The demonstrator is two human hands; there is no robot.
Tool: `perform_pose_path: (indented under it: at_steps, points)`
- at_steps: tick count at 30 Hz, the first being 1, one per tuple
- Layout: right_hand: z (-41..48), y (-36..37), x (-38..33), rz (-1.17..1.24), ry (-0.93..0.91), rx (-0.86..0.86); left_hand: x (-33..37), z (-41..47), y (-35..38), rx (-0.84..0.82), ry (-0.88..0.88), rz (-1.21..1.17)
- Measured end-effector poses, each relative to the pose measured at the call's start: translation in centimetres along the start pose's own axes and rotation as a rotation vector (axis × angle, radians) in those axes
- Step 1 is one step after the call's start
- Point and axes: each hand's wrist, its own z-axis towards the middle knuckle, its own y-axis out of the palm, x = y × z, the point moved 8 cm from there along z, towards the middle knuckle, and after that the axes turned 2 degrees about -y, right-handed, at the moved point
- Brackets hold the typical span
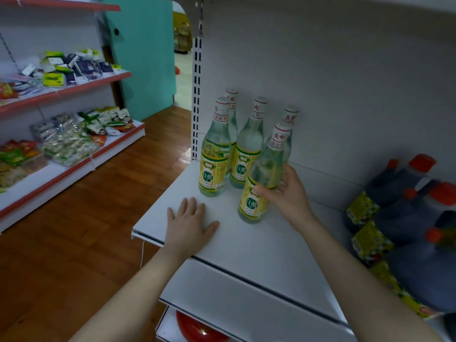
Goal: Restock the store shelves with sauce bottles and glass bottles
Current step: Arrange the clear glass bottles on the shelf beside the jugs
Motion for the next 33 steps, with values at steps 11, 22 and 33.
perform_pose_path:
  at_steps: [11, 22, 33]
  points:
    - [3.0, 3.3, 2.5, -0.119, -0.018, -0.029, 0.0, -0.1, 0.0, 0.006, -0.012, -0.024]
    - [1.4, 4.6, 6.7, -0.231, 0.109, 0.096, 0.0, -0.1, 0.1, -0.001, -0.023, -0.022]
    - [1.4, 5.0, 6.2, -0.179, 0.069, 0.073, 0.0, 0.0, 0.1, 0.023, -0.031, -0.008]
